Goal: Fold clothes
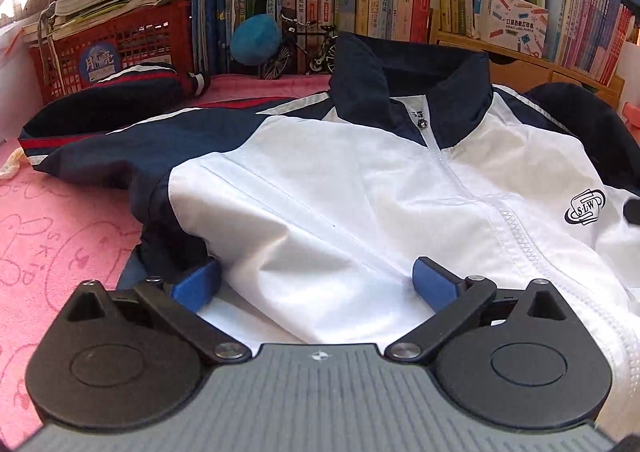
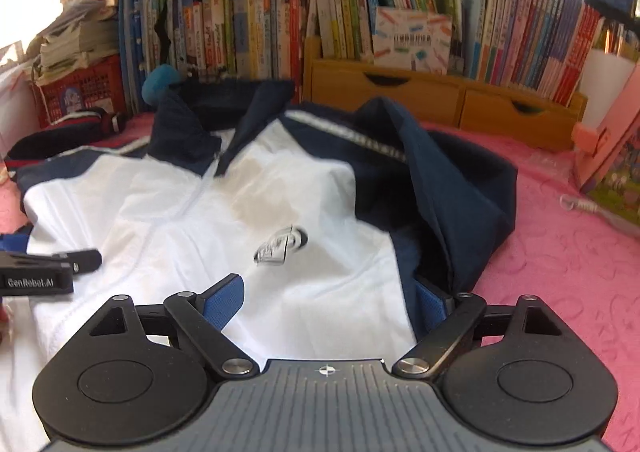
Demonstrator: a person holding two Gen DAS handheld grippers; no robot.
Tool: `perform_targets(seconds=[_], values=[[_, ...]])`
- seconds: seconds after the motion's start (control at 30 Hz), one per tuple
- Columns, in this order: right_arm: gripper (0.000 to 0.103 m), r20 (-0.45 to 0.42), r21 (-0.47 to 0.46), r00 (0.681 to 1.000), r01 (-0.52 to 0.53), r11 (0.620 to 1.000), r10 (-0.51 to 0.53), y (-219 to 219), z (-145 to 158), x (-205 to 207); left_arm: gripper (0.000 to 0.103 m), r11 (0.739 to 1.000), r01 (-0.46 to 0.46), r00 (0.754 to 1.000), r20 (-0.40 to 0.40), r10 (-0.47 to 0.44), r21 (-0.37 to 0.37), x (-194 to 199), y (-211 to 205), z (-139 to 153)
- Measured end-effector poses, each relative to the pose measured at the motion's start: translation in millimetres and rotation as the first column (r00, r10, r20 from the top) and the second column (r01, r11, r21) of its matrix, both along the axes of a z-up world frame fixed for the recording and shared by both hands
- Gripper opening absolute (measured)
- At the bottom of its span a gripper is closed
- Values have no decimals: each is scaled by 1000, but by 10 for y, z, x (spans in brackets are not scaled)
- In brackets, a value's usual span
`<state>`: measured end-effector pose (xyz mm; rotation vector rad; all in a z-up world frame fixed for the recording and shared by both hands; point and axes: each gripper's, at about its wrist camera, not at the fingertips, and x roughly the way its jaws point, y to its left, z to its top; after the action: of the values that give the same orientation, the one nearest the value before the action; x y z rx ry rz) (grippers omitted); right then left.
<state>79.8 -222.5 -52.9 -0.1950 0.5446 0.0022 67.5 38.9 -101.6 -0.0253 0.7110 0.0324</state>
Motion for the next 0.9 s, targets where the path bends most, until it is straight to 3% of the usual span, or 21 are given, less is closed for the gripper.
perform_targets(seconds=[0.13, 0.37, 0.4, 0.43, 0.47, 0.53, 0.6, 0.67, 0.73, 0.83, 0.9], values=[[93, 45, -99, 998, 40, 994, -36, -14, 162, 278, 103, 1000, 0, 1000, -2, 0, 5, -3, -7, -3], [84, -124, -342, 986, 66, 937, -115, 13, -353, 1549, 103, 1000, -1, 1000, -3, 1, 6, 23, -18, -16], [64, -158, -353, 980, 60, 934, -122, 9, -435, 1670, 103, 1000, -1, 1000, -3, 1, 6, 24, -19, -16], [26, -204, -356, 969, 56, 933, -136, -5, -492, 1774, 103, 1000, -1, 1000, -3, 1, 6, 25, -18, -15], [7, -239, -357, 960, 54, 932, -148, -20, -529, 1857, 103, 1000, -1, 1000, -4, 2, 5, 25, -17, -13], [5, -214, -373, 965, 61, 926, -149, -60, -445, 1868, 103, 1000, -1, 1000, -3, 1, 5, 21, -15, -12], [5, -97, -403, 983, 104, 909, -155, -177, -187, 1755, 103, 1000, -1, 1000, -4, 1, 5, 20, -14, -10], [5, 63, -360, 974, 227, 905, -219, -487, 215, 1534, 103, 1000, -1, 1000, -4, 1, 5, 20, -13, -8], [6, 210, -274, 929, 355, 894, -304, -844, 620, 1276, 103, 1000, -1, 1000, -4, 1, 5, 21, -12, -3], [8, 283, -9, 862, 441, 898, -421, -1515, 1065, 656, 103, 1000, -1, 1000, -5, 1, 6, 23, -10, -2], [9, 284, 110, 829, 470, 876, -481, -1839, 1187, 227, 103, 1000, -1, 1000, -5, 1, 6, 23, -9, -1]])
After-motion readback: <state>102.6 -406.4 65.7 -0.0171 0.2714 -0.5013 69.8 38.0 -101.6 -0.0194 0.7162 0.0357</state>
